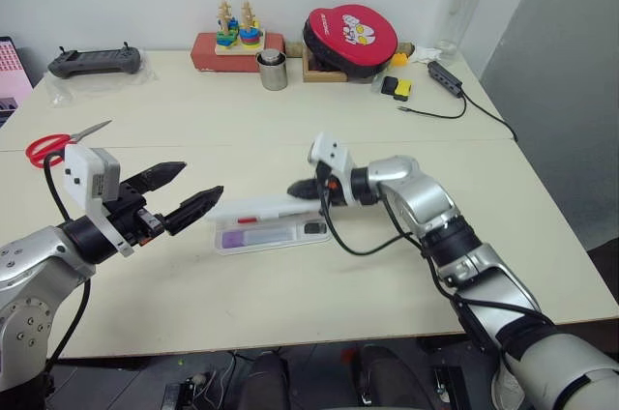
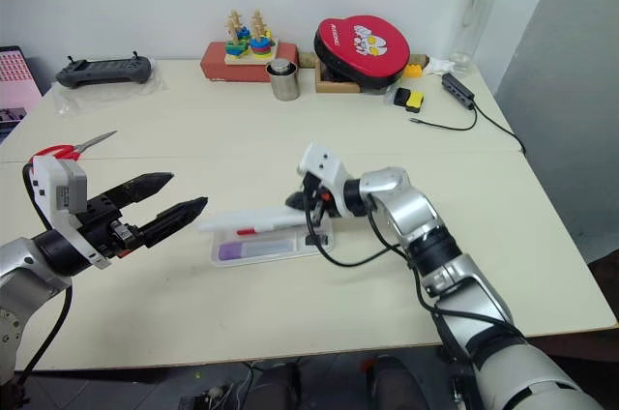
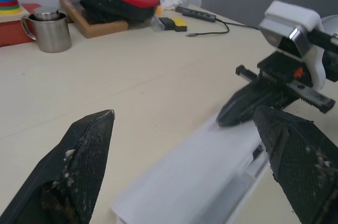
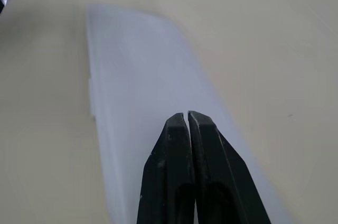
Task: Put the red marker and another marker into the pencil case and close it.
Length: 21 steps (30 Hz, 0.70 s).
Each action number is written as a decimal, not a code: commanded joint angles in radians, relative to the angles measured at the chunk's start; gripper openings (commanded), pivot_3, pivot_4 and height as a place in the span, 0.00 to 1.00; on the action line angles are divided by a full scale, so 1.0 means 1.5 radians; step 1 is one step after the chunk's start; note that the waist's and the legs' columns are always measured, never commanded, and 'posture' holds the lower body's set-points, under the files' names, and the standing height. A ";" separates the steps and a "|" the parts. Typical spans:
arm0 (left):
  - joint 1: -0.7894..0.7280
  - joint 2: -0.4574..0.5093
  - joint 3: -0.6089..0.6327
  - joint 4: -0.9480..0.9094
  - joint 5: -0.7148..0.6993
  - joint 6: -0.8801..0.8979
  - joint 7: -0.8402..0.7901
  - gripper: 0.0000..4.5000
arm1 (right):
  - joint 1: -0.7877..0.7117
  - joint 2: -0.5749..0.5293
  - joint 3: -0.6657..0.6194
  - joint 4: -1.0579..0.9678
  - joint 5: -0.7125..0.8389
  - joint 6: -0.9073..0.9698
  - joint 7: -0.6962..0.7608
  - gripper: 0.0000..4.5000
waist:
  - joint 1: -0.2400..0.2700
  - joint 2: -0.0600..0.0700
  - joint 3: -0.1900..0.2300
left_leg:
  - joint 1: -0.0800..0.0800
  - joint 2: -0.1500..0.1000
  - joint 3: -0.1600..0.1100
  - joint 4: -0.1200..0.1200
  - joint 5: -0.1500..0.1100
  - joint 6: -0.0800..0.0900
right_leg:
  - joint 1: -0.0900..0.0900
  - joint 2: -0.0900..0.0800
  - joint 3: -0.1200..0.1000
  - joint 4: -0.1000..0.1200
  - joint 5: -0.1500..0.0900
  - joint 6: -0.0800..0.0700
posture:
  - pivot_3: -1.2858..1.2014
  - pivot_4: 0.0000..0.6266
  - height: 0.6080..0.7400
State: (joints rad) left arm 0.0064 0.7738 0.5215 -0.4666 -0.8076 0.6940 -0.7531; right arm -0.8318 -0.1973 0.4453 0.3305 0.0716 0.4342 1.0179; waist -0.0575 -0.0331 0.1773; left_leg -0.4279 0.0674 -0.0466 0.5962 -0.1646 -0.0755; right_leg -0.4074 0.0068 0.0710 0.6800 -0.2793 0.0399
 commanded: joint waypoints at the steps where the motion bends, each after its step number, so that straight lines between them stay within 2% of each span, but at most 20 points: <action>1: -0.009 0.018 -0.016 -0.009 0.003 -0.006 -0.009 1.00 | 0.026 -0.028 0.067 -0.027 -0.075 -0.031 -0.007 0.02 | 0.000 0.000 0.000 | 0.000 0.000 0.000 0.000 0.000 0.000 | 0.000 0.000 0.000 0.000 0.000 0.000 | 0.52 0.24 1.00; 6: -0.027 0.022 -0.051 0.018 0.036 -0.020 -0.001 1.00 | 0.053 -0.021 0.039 -0.023 -0.068 -0.022 -0.031 0.02 | 0.001 -0.001 -0.001 | 0.002 0.000 0.000 0.000 0.000 0.000 | 0.002 0.000 0.000 0.000 -0.001 -0.001 | 0.52 0.24 1.00; 10: -0.077 0.007 -0.076 0.070 0.077 -0.026 0.048 1.00 | 0.071 -0.004 -0.105 -0.107 0.063 0.032 -0.032 0.02 | 0.005 -0.001 -0.001 | 0.002 0.000 0.000 0.000 0.000 0.000 | 0.002 0.000 0.000 0.000 -0.001 -0.001 | 0.52 0.24 1.00; 12: -0.107 -0.006 -0.085 0.103 0.103 -0.037 0.075 1.00 | 0.075 -0.017 -0.149 -0.132 0.088 0.055 -0.046 0.02 | 0.007 -0.001 -0.001 | 0.002 0.000 0.000 0.000 0.000 0.000 | 0.002 0.000 0.000 0.000 -0.001 -0.001 | 0.52 0.24 1.00; 16: -0.147 -0.013 -0.099 0.214 0.194 -0.095 0.125 1.00 | 0.094 -0.060 -0.225 -0.175 0.121 0.098 -0.080 0.17 | 0.011 -0.001 -0.001 | 0.002 0.000 0.000 0.001 0.000 0.000 | 0.002 0.000 0.000 0.000 0.000 0.001 | 0.52 0.24 1.00; 21: -0.158 -0.017 -0.091 0.311 0.228 -0.147 0.115 1.00 | 0.102 -0.092 -0.295 -0.194 0.151 0.123 -0.128 0.51 | 0.008 -0.001 -0.001 | 0.002 0.000 0.001 -0.002 0.000 0.000 | 0.001 0.000 0.000 0.000 0.000 -0.002 | 0.52 0.24 1.00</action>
State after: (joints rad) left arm -0.2094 0.7438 0.3667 -0.0225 -0.4839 0.5220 -0.5747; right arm -0.6752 -0.3245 0.0497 0.0890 0.2645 0.6154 0.8545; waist -0.0450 -0.0348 0.1762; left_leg -0.4258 0.0670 -0.0453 0.5927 -0.1645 -0.0758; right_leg -0.4066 0.0067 0.0716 0.6796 -0.2793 0.0370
